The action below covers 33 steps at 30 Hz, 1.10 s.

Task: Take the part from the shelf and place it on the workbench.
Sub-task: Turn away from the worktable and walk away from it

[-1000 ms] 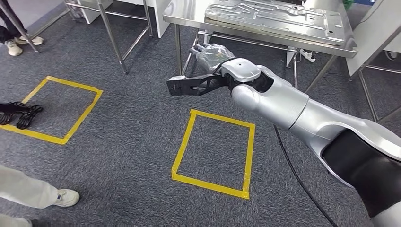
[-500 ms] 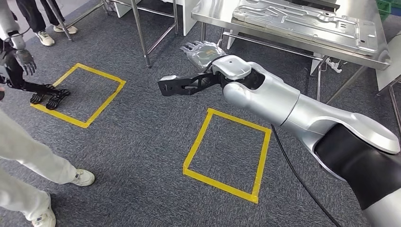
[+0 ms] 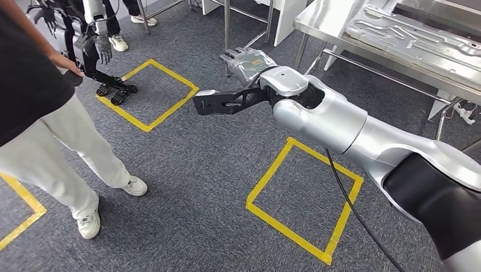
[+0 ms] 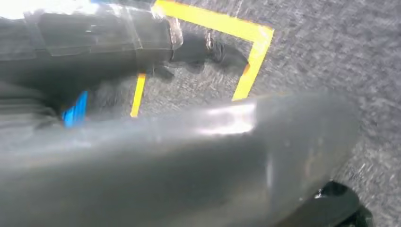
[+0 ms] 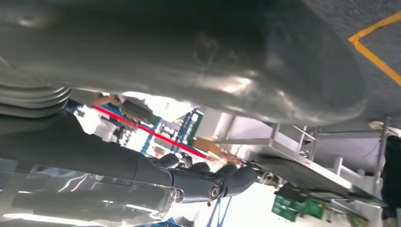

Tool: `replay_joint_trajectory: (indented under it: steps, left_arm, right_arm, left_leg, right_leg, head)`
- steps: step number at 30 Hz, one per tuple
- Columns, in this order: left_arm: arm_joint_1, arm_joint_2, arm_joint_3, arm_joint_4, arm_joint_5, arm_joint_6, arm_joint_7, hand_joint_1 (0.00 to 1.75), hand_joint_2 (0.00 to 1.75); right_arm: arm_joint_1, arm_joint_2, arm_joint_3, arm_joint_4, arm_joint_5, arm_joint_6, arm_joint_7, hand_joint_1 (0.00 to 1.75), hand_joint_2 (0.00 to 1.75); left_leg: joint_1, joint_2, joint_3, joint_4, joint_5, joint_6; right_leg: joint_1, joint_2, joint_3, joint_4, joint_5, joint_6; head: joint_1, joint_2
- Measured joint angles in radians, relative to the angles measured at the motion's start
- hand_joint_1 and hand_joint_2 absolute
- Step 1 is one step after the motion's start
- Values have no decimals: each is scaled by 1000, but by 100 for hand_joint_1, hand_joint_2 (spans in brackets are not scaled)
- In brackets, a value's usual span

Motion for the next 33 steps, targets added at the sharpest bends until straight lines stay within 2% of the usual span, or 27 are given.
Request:
replay_joint_trajectory:
  steps: [2, 3, 4, 6, 7, 8, 9, 10, 11, 12, 13, 14, 15, 17, 18, 19, 20, 22, 23, 24, 25, 26, 28, 29, 31, 32, 33]
  left_arm:
    - [1, -4, 0, 0, 0, 0, 0, 0, 0]
    - [2, -4, 0, 0, 0, -1, 0, 0, 0]
    - [3, -4, 0, 0, 0, -1, 1, 0, 0]
    - [3, -4, 0, 0, 0, -1, 0, 0, 0]
    - [2, -3, 0, 0, 0, -1, 0, 0, 0]
    - [2, -3, 0, 0, 0, -1, 0, 0, 0]
    - [3, -3, 0, 0, 0, -1, 0, 0, 0]
    - [3, -3, 0, 0, 0, -1, 0, 0, 0]
    - [4, -3, 0, 0, 0, 0, 1, 0, 0]
    - [3, -3, 0, 0, -1, 0, 1, 0, 0]
    - [3, -4, 0, 0, -1, 0, 1, 0, 0]
    - [3, -5, 0, 0, -1, 0, 1, 0, 0]
    - [3, -6, 0, 0, -1, 1, 1, 0, 0]
    - [3, -7, 0, 0, -2, 1, 2, 0, 0]
    - [3, -8, 0, 0, -2, 1, 2, 0, 0]
    - [3, -8, 0, 0, -2, 1, 2, 0, 0]
    - [2, -8, 0, 0, -2, 1, 2, 0, 0]
    - [-1, -8, 0, 0, -2, 1, 2, 0, 0]
    - [-2, -8, 0, 0, -2, 1, 2, 0, 0]
    - [-2, -8, 0, 0, -2, 1, 2, 0, 0]
    - [-1, -8, 0, 0, -2, 1, 2, 0, 0]
    - [-1, -8, 0, 0, -2, 1, 2, 0, 0]
    - [-1, -10, 0, 0, -2, 2, 2, 0, 0]
    - [-2, -11, 0, 0, -2, 2, 3, 0, 0]
    - [-3, -16, 0, 0, -2, 2, 3, 0, 0]
    - [-3, -17, 0, 0, -2, 2, 4, 0, 0]
    - [-2, -18, 0, 0, -2, 2, 4, 0, 0]
  right_arm:
    - [-3, 2, 0, -1, 0, 0, 0, 0, 0]
    - [-5, 5, 0, -2, 0, 0, -1, 0, 0]
    - [-6, 8, 0, -2, 0, 0, -1, 0, 0]
    - [-9, 11, 0, -2, 1, 0, -2, 0, 0]
    - [-8, 11, 1, -1, 2, 0, -2, 0, 0]
    - [-6, 11, 1, 0, 2, 0, -2, 0, 0]
    - [-4, 11, 3, 0, 3, 0, -3, 0, 0]
    - [-3, 11, 5, 0, 3, 0, -3, 0, 0]
    - [-3, 12, 7, 0, 3, 0, -3, 0, 0]
    - [-4, 12, 8, 0, 3, 1, -3, 0, 0]
    - [-5, 12, 9, 0, 3, 1, -3, 0, 0]
    - [-7, 12, 9, -1, 4, 0, -3, 0, 0]
    - [-9, 14, 9, -1, 5, 0, -3, 0, 0]
    - [-11, 18, 9, -2, 6, 0, -3, 0, 0]
    - [-12, 20, 10, -2, 6, 1, -3, 0, 0]
    - [-12, 20, 9, -2, 6, 1, -3, 0, 0]
    - [-12, 19, 9, -2, 6, 1, -3, 0, 0]
    - [-11, 15, 10, -1, 6, 1, -3, 0, 0]
    - [-9, 13, 11, -1, 6, 1, -3, 0, 0]
    - [-7, 11, 12, 0, 6, 2, -3, 0, 0]
    - [-5, 11, 14, 0, 6, 2, -3, 0, 0]
    - [-4, 11, 15, 0, 6, 2, -3, 0, 0]
    - [-8, 11, 15, 0, 6, 2, -3, 0, 0]
    - [-12, 11, 15, 0, 6, 2, -3, 0, 0]
    - [-18, 11, 15, 0, 6, 3, -3, 0, 0]
    - [-20, 12, 15, -1, 6, 3, -3, 0, 0]
    - [-20, 13, 15, -1, 6, 3, -3, 0, 0]
  left_leg:
    - [7, -23, -6, -10, 13, -14]
    - [4, -8, -8, -13, 15, -19]
    - [0, 22, -14, -7, 7, -23]
    - [-3, 95, -49, 65, -45, -31]
    - [2, 108, -75, 124, -77, -38]
    - [8, 110, -97, 178, -100, -45]
    - [13, 110, -107, 209, -107, -52]
    - [17, 112, -98, 203, -97, -59]
    - [21, 121, -70, 162, -73, -67]
    - [22, 145, -34, 104, -54, -75]
    - [22, 172, -4, 55, -40, -75]
    - [20, 193, 14, 22, -35, -67]
    - [16, 206, 17, 12, -38, -54]
    - [13, 190, 10, 16, -36, -25]
    - [12, 179, 8, 15, -34, -18]
    - [12, 166, 6, 14, -31, -12]
    - [12, 152, 5, 14, -28, -7]
    - [9, 124, 0, 13, -23, 2]
    - [5, 109, -3, 13, -20, 6]
    - [2, 92, -6, 13, -17, 9]
    - [-2, 76, -8, 13, -15, 12]
    - [-6, 60, -8, 13, -12, 13]
    - [-9, 30, -9, 12, -5, 14]
    - [-8, 16, -11, 11, 0, 11]
    - [0, -9, -20, 8, 11, 1]
    - [4, -22, -23, 2, 19, -6]
    - [5, -20, -26, -1, 23, -10]
  right_leg:
    - [4, -15, 10, -27, 8, -7]
    - [2, -29, 18, -47, 16, -5]
    - [0, -42, 27, -69, 25, -4]
    - [-4, -70, 34, -93, 39, 2]
    - [-5, -83, 32, -94, 41, 2]
    - [-7, -98, 29, -91, 41, 4]
    - [-10, -111, 25, -87, 40, 7]
    - [-13, -124, 22, -81, 37, 11]
    - [-17, -136, 19, -73, 33, 18]
    - [-19, -148, 16, -61, 26, 27]
    - [-20, -158, 12, -48, 17, 37]
    - [-19, -166, 8, -36, 10, 46]
    - [-16, -173, 6, -28, 6, 53]
    - [-17, -186, 5, -26, 4, 60]
    - [-19, -184, 5, -24, -1, 63]
    - [-23, -170, 1, -10, -17, 66]
    - [-26, -147, -11, 23, -43, 68]
    - [-27, -98, -59, 142, -115, 67]
    - [-25, -87, -87, 206, -142, 63]
    - [-23, -81, -105, 247, -153, 57]
    - [-19, -77, -109, 254, -145, 49]
    - [-14, -72, -95, 225, -118, 39]
    - [-5, -39, -36, 102, -50, 16]
    - [-1, -21, -12, 48, -26, 7]
    - [5, -1, 8, -3, -14, -5]
    - [8, -10, 10, -13, -9, -8]
    - [7, -22, 16, -29, -2, -10]
  head:
    - [8, 0]
    - [10, 0]
    - [7, 0]
    - [-6, 0]
    - [-12, 0]
    - [-14, 0]
    - [-17, 0]
    - [-20, 0]
    - [-23, 0]
    - [-28, 0]
    - [-34, 0]
    - [-38, 0]
    - [-38, 0]
    - [-34, 0]
    - [-30, 0]
    - [-28, 0]
    - [-26, 0]
    - [-18, 0]
    - [-13, 0]
    - [-8, 0]
    - [-2, 0]
    - [2, 0]
    - [5, 0]
    - [3, 0]
    - [3, 0]
    - [6, 0]
    - [10, 0]
